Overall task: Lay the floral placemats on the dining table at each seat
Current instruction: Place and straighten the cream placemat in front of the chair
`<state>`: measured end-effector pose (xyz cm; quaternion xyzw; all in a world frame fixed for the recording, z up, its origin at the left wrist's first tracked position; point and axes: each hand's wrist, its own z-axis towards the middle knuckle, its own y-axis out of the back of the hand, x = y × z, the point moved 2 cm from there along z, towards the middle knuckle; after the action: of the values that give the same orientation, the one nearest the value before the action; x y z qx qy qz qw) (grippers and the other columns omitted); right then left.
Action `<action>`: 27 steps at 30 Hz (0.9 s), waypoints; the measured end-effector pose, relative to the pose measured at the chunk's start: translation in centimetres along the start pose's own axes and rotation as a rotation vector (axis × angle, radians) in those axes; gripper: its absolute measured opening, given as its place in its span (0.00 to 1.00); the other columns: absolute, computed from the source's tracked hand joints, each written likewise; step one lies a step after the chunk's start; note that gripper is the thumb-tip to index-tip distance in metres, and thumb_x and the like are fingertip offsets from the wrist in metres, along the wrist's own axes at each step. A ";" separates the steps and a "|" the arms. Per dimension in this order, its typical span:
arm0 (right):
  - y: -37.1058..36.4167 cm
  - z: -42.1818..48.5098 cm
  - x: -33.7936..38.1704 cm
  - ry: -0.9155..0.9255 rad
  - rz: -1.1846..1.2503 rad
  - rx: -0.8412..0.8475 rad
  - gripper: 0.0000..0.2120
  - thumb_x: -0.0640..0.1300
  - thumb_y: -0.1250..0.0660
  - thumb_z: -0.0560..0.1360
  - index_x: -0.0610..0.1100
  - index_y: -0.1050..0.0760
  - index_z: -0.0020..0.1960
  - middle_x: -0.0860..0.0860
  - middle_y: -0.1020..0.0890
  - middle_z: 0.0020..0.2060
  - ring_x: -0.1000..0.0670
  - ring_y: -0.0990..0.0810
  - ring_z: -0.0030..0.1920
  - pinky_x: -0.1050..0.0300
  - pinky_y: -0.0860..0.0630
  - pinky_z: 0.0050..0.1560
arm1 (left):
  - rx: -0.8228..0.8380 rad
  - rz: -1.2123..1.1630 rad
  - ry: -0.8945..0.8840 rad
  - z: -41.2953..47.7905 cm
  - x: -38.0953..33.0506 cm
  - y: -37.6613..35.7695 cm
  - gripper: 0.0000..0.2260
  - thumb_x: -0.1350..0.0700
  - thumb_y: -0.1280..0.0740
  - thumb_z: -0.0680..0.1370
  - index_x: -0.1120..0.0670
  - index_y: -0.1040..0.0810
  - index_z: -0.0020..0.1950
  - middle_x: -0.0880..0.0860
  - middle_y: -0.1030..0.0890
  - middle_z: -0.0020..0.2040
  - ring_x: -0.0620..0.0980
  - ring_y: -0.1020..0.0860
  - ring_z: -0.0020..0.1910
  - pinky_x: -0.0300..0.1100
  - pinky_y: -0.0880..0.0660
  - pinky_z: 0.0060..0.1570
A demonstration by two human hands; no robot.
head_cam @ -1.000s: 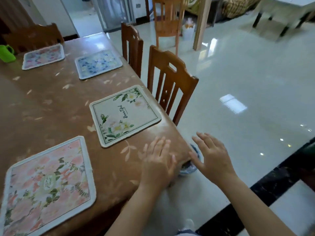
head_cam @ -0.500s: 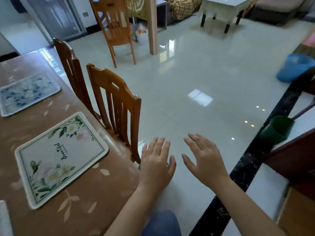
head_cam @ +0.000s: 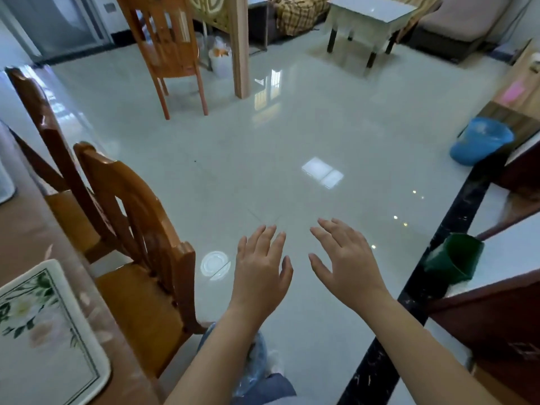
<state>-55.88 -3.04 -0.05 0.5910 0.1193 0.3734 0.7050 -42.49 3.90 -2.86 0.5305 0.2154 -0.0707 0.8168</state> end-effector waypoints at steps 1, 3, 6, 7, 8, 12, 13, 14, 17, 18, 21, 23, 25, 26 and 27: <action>-0.1 1.5 -0.4 0.018 -0.001 0.000 0.20 0.42 0.29 0.69 0.39 0.26 0.59 0.41 0.22 0.59 0.39 0.26 0.61 0.39 0.28 0.58 | -0.008 0.000 0.009 1.3 0.4 -0.2 0.18 0.61 0.30 0.70 0.62 0.25 0.60 0.62 0.23 0.60 0.61 0.28 0.62 0.62 0.34 0.60; -0.5 4.3 -0.9 0.048 -0.001 -0.002 0.20 0.42 0.29 0.69 0.39 0.26 0.59 0.41 0.22 0.58 0.39 0.26 0.61 0.39 0.28 0.58 | -0.024 -0.002 0.032 3.5 0.9 -0.5 0.19 0.62 0.29 0.70 0.62 0.25 0.59 0.62 0.23 0.59 0.62 0.27 0.61 0.63 0.33 0.59; -1.4 7.7 -1.2 0.093 0.025 0.007 0.20 0.43 0.29 0.69 0.39 0.26 0.59 0.41 0.22 0.59 0.40 0.26 0.61 0.40 0.28 0.59 | -0.042 0.014 0.063 5.7 1.8 -0.9 0.19 0.62 0.29 0.69 0.62 0.25 0.59 0.62 0.23 0.59 0.61 0.27 0.61 0.63 0.32 0.58; -1.8 8.7 -1.2 0.117 0.035 0.013 0.20 0.43 0.29 0.69 0.39 0.26 0.59 0.41 0.22 0.59 0.40 0.26 0.61 0.40 0.28 0.59 | -0.047 0.024 0.080 6.4 2.2 -0.9 0.19 0.62 0.29 0.69 0.62 0.25 0.59 0.62 0.23 0.59 0.61 0.27 0.61 0.62 0.32 0.58; -2.2 9.9 -1.2 0.144 0.045 0.021 0.20 0.43 0.29 0.69 0.39 0.26 0.59 0.41 0.22 0.59 0.40 0.26 0.61 0.40 0.28 0.59 | -0.055 0.037 0.103 7.0 2.7 -0.9 0.20 0.62 0.28 0.69 0.62 0.25 0.60 0.62 0.23 0.59 0.61 0.27 0.61 0.62 0.32 0.58; -4.5 14.6 -1.2 0.250 0.094 0.069 0.20 0.43 0.29 0.69 0.39 0.26 0.59 0.41 0.22 0.59 0.40 0.26 0.61 0.40 0.29 0.59 | -0.096 0.111 0.222 9.0 5.2 -1.1 0.20 0.61 0.28 0.69 0.61 0.24 0.59 0.61 0.23 0.60 0.60 0.26 0.61 0.62 0.32 0.58; -5.0 15.8 -1.1 0.279 0.107 0.079 0.20 0.42 0.29 0.69 0.39 0.26 0.59 0.41 0.22 0.59 0.39 0.26 0.61 0.40 0.29 0.59 | -0.100 0.142 0.255 9.6 5.7 -1.1 0.20 0.60 0.28 0.69 0.61 0.24 0.59 0.61 0.23 0.60 0.60 0.26 0.60 0.61 0.32 0.58; -5.6 17.1 -1.1 0.311 0.123 0.089 0.20 0.42 0.29 0.68 0.39 0.26 0.59 0.41 0.22 0.59 0.39 0.26 0.61 0.40 0.29 0.58 | -0.103 0.174 0.289 10.2 6.3 -1.2 0.20 0.60 0.28 0.69 0.61 0.24 0.59 0.61 0.22 0.60 0.60 0.26 0.60 0.60 0.32 0.58; -7.0 21.3 -1.4 0.404 0.176 0.124 0.20 0.42 0.29 0.69 0.39 0.26 0.59 0.41 0.22 0.59 0.39 0.26 0.61 0.39 0.29 0.59 | -0.136 0.236 0.396 12.6 7.6 -1.8 0.20 0.59 0.27 0.68 0.61 0.24 0.59 0.61 0.22 0.59 0.61 0.25 0.59 0.61 0.32 0.58; -7.3 22.8 -1.7 0.434 0.192 0.136 0.20 0.42 0.29 0.69 0.39 0.26 0.59 0.41 0.22 0.59 0.39 0.26 0.61 0.38 0.28 0.59 | -0.144 0.244 0.432 13.6 7.8 -2.0 0.20 0.60 0.27 0.68 0.61 0.24 0.59 0.61 0.22 0.59 0.61 0.25 0.59 0.61 0.32 0.58; -7.6 27.6 -2.9 0.501 0.236 0.146 0.20 0.41 0.28 0.68 0.38 0.25 0.58 0.41 0.22 0.58 0.38 0.25 0.60 0.38 0.28 0.58 | -0.162 0.265 0.500 17.4 8.1 -2.4 0.19 0.61 0.28 0.69 0.62 0.24 0.58 0.62 0.22 0.59 0.61 0.26 0.59 0.61 0.31 0.58; -7.2 30.5 -4.0 0.530 0.262 0.153 0.20 0.40 0.28 0.68 0.38 0.26 0.59 0.41 0.22 0.59 0.38 0.26 0.61 0.37 0.29 0.58 | -0.168 0.273 0.504 20.3 8.0 -2.8 0.18 0.62 0.28 0.69 0.63 0.24 0.58 0.63 0.22 0.58 0.62 0.25 0.59 0.62 0.30 0.57; -6.6 33.5 -5.1 0.560 0.286 0.143 0.20 0.40 0.29 0.69 0.39 0.26 0.59 0.41 0.22 0.59 0.38 0.26 0.61 0.36 0.29 0.58 | -0.195 0.283 0.504 23.3 8.1 -2.9 0.18 0.64 0.28 0.67 0.63 0.23 0.57 0.63 0.22 0.57 0.62 0.25 0.58 0.63 0.30 0.56; -6.4 35.0 -5.7 0.577 0.291 0.135 0.20 0.40 0.29 0.69 0.39 0.26 0.59 0.41 0.22 0.59 0.38 0.26 0.61 0.36 0.28 0.58 | -0.218 0.292 0.512 24.6 8.3 -3.0 0.18 0.64 0.28 0.67 0.64 0.23 0.56 0.63 0.22 0.57 0.63 0.25 0.58 0.63 0.30 0.56; -6.3 36.5 -6.3 0.595 0.293 0.129 0.20 0.41 0.29 0.69 0.39 0.26 0.59 0.41 0.22 0.59 0.39 0.26 0.62 0.36 0.28 0.58 | -0.241 0.301 0.526 25.8 8.5 -3.0 0.18 0.64 0.28 0.67 0.64 0.23 0.56 0.63 0.22 0.57 0.63 0.25 0.58 0.63 0.30 0.56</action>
<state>-35.52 -34.57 2.41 0.5105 0.2572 0.6184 0.5393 -28.75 -19.60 -0.12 0.4558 0.3452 0.2165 0.7913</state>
